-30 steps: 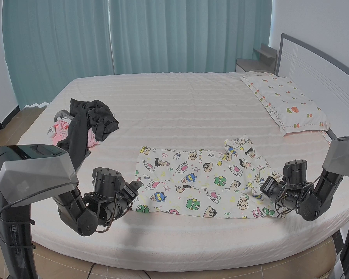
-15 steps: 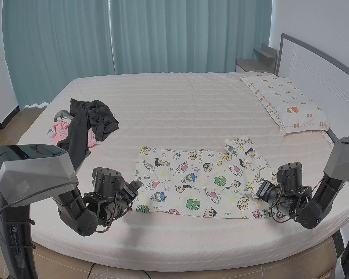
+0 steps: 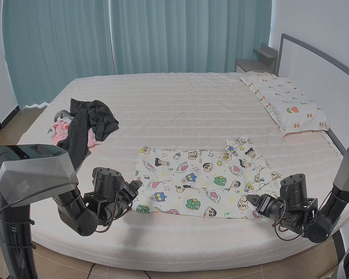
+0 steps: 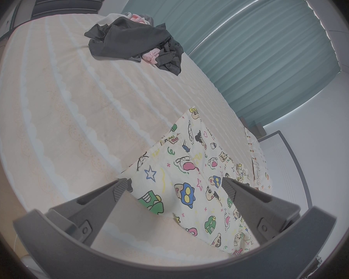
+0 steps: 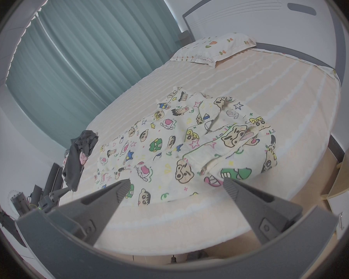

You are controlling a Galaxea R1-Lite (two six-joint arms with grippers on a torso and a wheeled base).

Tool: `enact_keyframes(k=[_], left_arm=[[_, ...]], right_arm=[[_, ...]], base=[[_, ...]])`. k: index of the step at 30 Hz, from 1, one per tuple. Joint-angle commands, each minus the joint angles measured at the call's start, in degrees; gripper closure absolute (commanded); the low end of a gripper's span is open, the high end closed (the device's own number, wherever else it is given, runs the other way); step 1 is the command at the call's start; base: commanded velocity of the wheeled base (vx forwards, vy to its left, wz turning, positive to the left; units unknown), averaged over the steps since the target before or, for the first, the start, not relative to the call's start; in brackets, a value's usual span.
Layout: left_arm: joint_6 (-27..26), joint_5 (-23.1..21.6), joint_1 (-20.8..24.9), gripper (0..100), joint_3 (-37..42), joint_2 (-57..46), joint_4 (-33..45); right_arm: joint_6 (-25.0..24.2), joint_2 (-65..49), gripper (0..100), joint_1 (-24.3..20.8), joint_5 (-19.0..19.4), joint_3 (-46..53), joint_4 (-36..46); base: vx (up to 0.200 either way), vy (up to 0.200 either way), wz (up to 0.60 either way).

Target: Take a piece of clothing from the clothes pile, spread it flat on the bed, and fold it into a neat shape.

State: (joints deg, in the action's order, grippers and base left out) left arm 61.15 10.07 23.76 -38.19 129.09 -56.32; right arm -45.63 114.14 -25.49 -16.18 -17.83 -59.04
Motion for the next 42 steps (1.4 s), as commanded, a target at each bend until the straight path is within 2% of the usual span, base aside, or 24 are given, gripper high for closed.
enact_keyframes(k=[1, 5, 6, 7, 10, 13, 19, 30, 31, 37, 42], left_arm=[[0.02, -0.05, -0.03, 0, 0.05, -0.06, -0.02], [0.11, -0.05, 0.23, 0, 0.05, -0.06, -0.02], [0.11, -0.05, 0.23, 0, 0.05, 0.03, -0.02], [0.2, -0.05, 0.41, 0, 0.14, 0.03, -0.02], [0.29, -0.05, 0.76, 0, 0.84, -0.06, -0.28], [0.29, -0.05, 1.03, 0, 1.19, -0.06, -0.98], [0.29, -0.05, 1.11, 0, 1.19, 0.03, -1.07], [0.2, -0.05, 1.2, 0, 1.19, 0.29, -1.07], [0.2, -0.05, 1.2, 0, 1.19, 0.29, -1.07], [0.2, -0.05, 1.2, 0, 1.19, 0.38, -1.07], [0.2, -0.05, 1.2, 0, 1.19, 0.38, -1.07]], right_arm=[[0.63, -1.82, 0, 7.65, 3.08, 0.52, -0.02], [2.74, 1.08, 0, 15.73, 12.13, -0.62, -0.2], [3.0, 1.26, 0, 16.26, 12.75, -0.71, -0.2], [4.76, 3.63, 0, 19.87, 15.83, -2.56, -0.2], [6.61, 7.68, 0, 23.29, 18.29, -5.28, -0.2], [6.96, 12.16, 0, 25.75, 18.64, -8.71, -0.2], [8.98, 17.52, 0, 27.69, 18.73, -13.1, -0.2], [8.8, 19.45, 0, 27.6, 20.04, -14.77, -0.2], [8.8, 19.63, 100, 27.6, 19.96, -14.86, -0.2], [8.19, 19.19, 100, 27.69, 19.6, -14.95, -0.55], [8.36, 19.28, 100, 27.78, 19.34, -13.1, -4.07]], base=[[0.0, 0.0, 0.0], [0.0, 0.0, 0.0], [0.0, 0.0, 0.0], [0.0, 0.0, 0.0], [0.0, 0.0, 0.0], [0.0, 0.0, 0.0], [0.0, 0.0, 0.0], [0.0, 0.0, 0.0], [0.0, 0.0, 0.0], [0.0, 0.0, 0.0], [0.0, 0.0, 0.0]])
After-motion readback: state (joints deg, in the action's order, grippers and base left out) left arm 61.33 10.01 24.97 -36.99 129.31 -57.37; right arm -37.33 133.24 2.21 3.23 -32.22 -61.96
